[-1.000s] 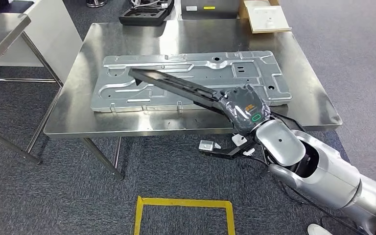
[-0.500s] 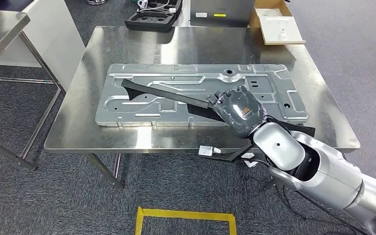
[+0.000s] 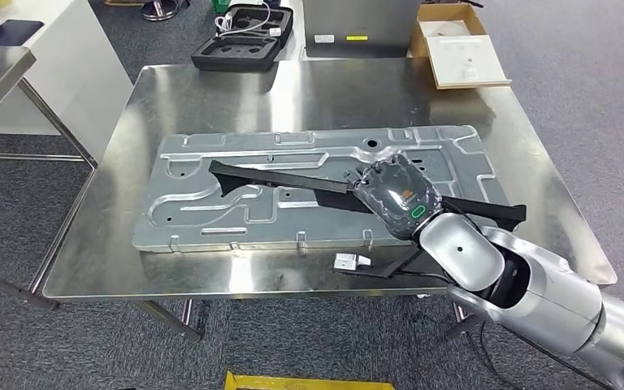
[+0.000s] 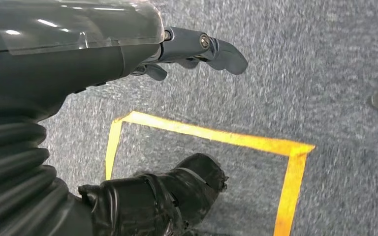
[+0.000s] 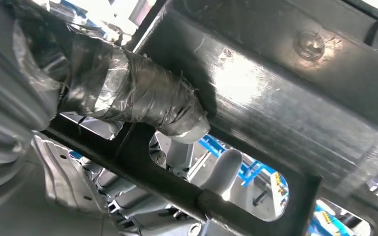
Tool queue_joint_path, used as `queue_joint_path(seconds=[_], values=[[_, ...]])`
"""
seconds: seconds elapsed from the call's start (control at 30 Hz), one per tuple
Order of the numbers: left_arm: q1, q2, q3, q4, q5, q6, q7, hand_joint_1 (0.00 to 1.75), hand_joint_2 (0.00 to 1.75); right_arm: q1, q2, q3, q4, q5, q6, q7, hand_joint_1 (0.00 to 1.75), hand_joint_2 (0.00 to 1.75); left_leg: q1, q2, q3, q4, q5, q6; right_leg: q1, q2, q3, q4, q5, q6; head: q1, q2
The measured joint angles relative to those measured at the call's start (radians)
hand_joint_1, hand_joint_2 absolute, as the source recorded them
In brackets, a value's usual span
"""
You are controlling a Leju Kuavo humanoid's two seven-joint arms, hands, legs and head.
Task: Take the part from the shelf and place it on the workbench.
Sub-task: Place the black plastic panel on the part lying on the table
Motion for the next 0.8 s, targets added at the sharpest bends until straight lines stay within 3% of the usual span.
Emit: queue_joint_path(seconds=[0.03, 0.07, 0.17, 0.23, 0.27, 0.33, 0.4, 0.5, 0.53, 0.57, 0.63, 0.7, 0.73, 0.8], values=[[0.001, 0.0, 0.0, 0.0, 0.0, 0.005, 0.002, 0.0, 1.75, 0.007, -0.002, 0.0, 0.0, 0.002, 0.0, 0.0, 1.75, 1.75, 0.0, 0.001, -0.025, 0.01, -0.014, -0.001, 0.0, 0.001, 0.008, 0.0, -0.007, 0.0, 0.0, 0.0], [0.003, 0.0, -0.001, 0.0, 0.001, 0.009, 0.004, 0.0, 1.75, 0.013, -0.004, 0.001, 0.0, 0.003, 0.0, 0.002, 1.75, 1.75, 0.0, 0.001, -0.035, -0.01, 0.002, 0.0, 0.001, 0.002, 0.018, 0.001, -0.014, 0.0, 0.0, 0.0], [0.007, 0.0, -0.001, 0.0, 0.01, -0.001, 0.001, 0.0, 1.75, 0.034, -0.015, 0.0, 0.006, -0.001, 0.002, 0.021, 1.75, 1.75, -0.004, 0.002, -0.006, -0.185, 0.147, 0.015, 0.004, 0.004, 0.049, 0.002, -0.035, 0.006, 0.0, 0.0], [0.007, 0.001, -0.001, 0.0, 0.019, -0.034, -0.014, 0.0, 1.75, 0.053, -0.028, -0.004, 0.015, -0.015, 0.001, 0.045, 1.75, 1.75, -0.01, 0.001, 0.006, -0.242, 0.171, 0.027, 0.006, 0.005, 0.053, 0.003, -0.043, 0.016, 0.001, 0.0], [0.008, 0.002, -0.001, 0.0, 0.022, -0.052, -0.023, 0.0, 1.75, 0.065, -0.036, -0.007, 0.022, -0.024, -0.001, 0.055, 1.75, 1.75, -0.012, 0.0, 0.004, -0.242, 0.166, 0.031, 0.006, 0.006, 0.054, 0.003, -0.045, 0.022, 0.001, 0.0], [0.008, 0.002, 0.0, 0.0, 0.026, -0.074, -0.038, 0.0, 1.75, 0.088, -0.054, -0.019, 0.037, -0.04, -0.006, 0.07, 1.75, 1.75, -0.006, 0.0, 0.012, -0.252, 0.192, 0.041, 0.008, 0.007, 0.051, 0.009, -0.052, 0.035, 0.001, 0.0], [0.008, 0.001, 0.0, 0.0, 0.029, -0.091, -0.054, 0.0, 1.75, 0.106, -0.073, -0.036, 0.056, -0.047, -0.011, 0.09, 1.75, 1.75, 0.002, 0.003, 0.02, -0.263, 0.21, 0.05, 0.009, 0.006, 0.028, 0.063, -0.087, 0.046, 0.005, 0.0], [0.006, 0.001, 0.0, 0.0, 0.027, -0.115, -0.08, 0.0, 1.75, 0.148, -0.1, -0.069, 0.1, -0.055, -0.022, 0.132, 1.75, 1.75, 0.003, 0.005, 0.017, -0.264, 0.211, 0.056, -0.001, 0.004, -0.064, 0.244, -0.17, 0.059, 0.01, 0.0], [0.007, 0.001, 0.0, 0.0, 0.025, -0.118, -0.085, 0.0, 1.75, 0.166, -0.107, -0.082, 0.116, -0.058, -0.026, 0.142, 1.75, 1.75, 0.003, 0.004, 0.017, -0.263, 0.21, 0.056, -0.004, 0.004, -0.083, 0.275, -0.174, 0.063, 0.01, 0.0], [0.008, 0.001, 0.0, 0.0, 0.023, -0.119, -0.087, 0.0, 1.75, 0.182, -0.113, -0.094, 0.13, -0.062, -0.03, 0.149, 1.75, 1.75, 0.003, 0.003, 0.017, -0.262, 0.207, 0.055, -0.008, 0.003, -0.085, 0.271, -0.158, 0.066, 0.01, 0.0], [0.008, 0.001, 0.0, 0.0, 0.02, -0.119, -0.089, 0.0, 1.75, 0.203, -0.122, -0.119, 0.152, -0.065, -0.036, 0.157, 0.87, 0.87, 0.005, 0.002, 0.019, -0.253, 0.199, 0.048, -0.016, 0.0, -0.038, 0.155, -0.09, 0.072, 0.01, 0.0], [0.006, 0.002, 0.0, 0.0, 0.021, -0.117, -0.086, 0.0, 1.75, 0.212, -0.127, -0.142, 0.168, -0.068, -0.04, 0.167, 0.0, 0.0, 0.002, 0.002, 0.015, -0.241, 0.189, 0.037, -0.017, -0.001, 0.012, 0.044, -0.047, 0.068, 0.009, 0.0], [0.005, 0.002, 0.0, 0.0, 0.023, -0.113, -0.08, 0.0, 1.75, 0.216, -0.129, -0.153, 0.174, -0.071, -0.042, 0.174, 0.0, 0.0, 0.0, 0.002, 0.014, -0.238, 0.185, 0.032, -0.015, 0.0, 0.022, 0.023, -0.044, 0.063, 0.008, 0.0], [0.003, 0.003, 0.0, 0.0, 0.027, -0.1, -0.065, 0.0, 0.87, 0.224, -0.13, -0.171, 0.183, -0.082, -0.048, 0.183, 0.0, 0.0, -0.001, 0.001, 0.016, -0.239, 0.183, 0.022, -0.011, 0.002, 0.026, 0.02, -0.047, 0.048, 0.008, 0.0]])
